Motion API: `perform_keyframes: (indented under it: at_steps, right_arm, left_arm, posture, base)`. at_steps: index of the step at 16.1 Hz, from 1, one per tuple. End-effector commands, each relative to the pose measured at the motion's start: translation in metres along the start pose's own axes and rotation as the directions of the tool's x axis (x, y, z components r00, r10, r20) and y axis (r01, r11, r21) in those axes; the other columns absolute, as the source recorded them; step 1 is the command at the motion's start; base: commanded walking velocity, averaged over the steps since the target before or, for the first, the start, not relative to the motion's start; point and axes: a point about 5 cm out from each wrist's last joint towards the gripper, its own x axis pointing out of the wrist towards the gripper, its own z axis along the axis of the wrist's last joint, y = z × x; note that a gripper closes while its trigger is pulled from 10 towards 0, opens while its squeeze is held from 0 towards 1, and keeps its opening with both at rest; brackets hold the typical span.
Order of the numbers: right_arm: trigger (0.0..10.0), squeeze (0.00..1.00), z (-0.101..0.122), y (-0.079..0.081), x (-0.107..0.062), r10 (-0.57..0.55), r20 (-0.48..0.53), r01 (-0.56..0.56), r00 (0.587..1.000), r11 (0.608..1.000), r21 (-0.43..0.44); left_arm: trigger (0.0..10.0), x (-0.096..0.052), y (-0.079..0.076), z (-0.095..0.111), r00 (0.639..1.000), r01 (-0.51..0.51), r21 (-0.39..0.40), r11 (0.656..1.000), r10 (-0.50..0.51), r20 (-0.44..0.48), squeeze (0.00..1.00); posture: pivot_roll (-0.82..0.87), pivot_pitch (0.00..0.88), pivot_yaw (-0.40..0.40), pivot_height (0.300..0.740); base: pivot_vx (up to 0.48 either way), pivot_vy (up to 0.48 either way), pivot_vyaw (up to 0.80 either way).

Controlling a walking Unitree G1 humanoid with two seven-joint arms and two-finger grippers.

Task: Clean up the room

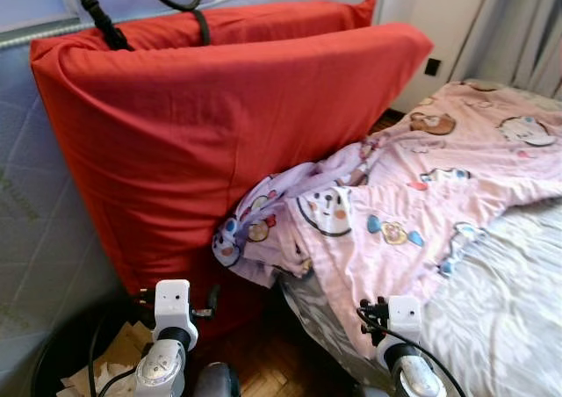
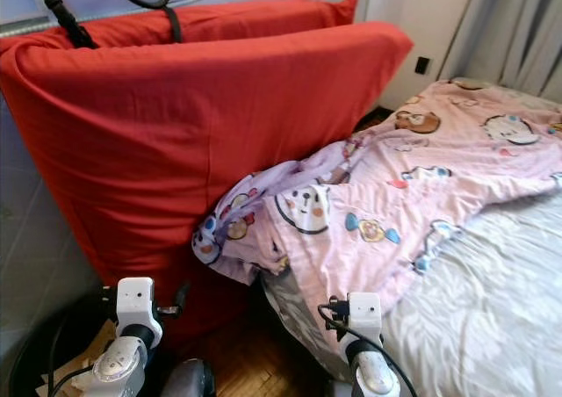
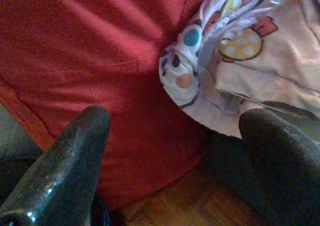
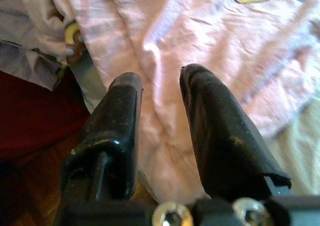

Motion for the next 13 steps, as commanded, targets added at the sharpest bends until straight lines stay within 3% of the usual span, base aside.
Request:
perform_keyframes:
  at_steps: [1,8,13]
  right_arm:
    - [10.0,0.0,-0.0007,-0.0003,0.0004,0.001,-0.009,-0.001,1.0,1.0,0.006]
    - [10.0,0.0,-0.0036,0.0023,0.0012,0.003,-0.036,-0.002,0.999,1.0,0.026]
    - [10.0,0.0,-0.0058,-0.0013,0.0039,-0.027,-0.088,0.036,0.996,0.995,0.095]
  left_arm:
    - [10.0,0.0014,0.0016,0.0021,1.0,-0.005,-0.015,1.0,0.005,0.0,0.0]
    - [10.0,0.0005,0.0003,0.0028,1.0,0.001,-0.018,1.0,-0.001,0.006,0.0]
    - [10.0,-0.0039,0.0031,0.0027,1.0,-0.007,-0.01,1.0,0.007,0.01,0.0]
  posture:
    - [-0.08,0.0,0.011,0.607]
    - [-0.07,0.0,0.009,0.607]
    - [-0.04,0.0,0.003,0.607]
  base:
    - [0.304,0.0,0.0]
    - [0.287,0.0,0.0]
    - [0.0,0.0,0.0]
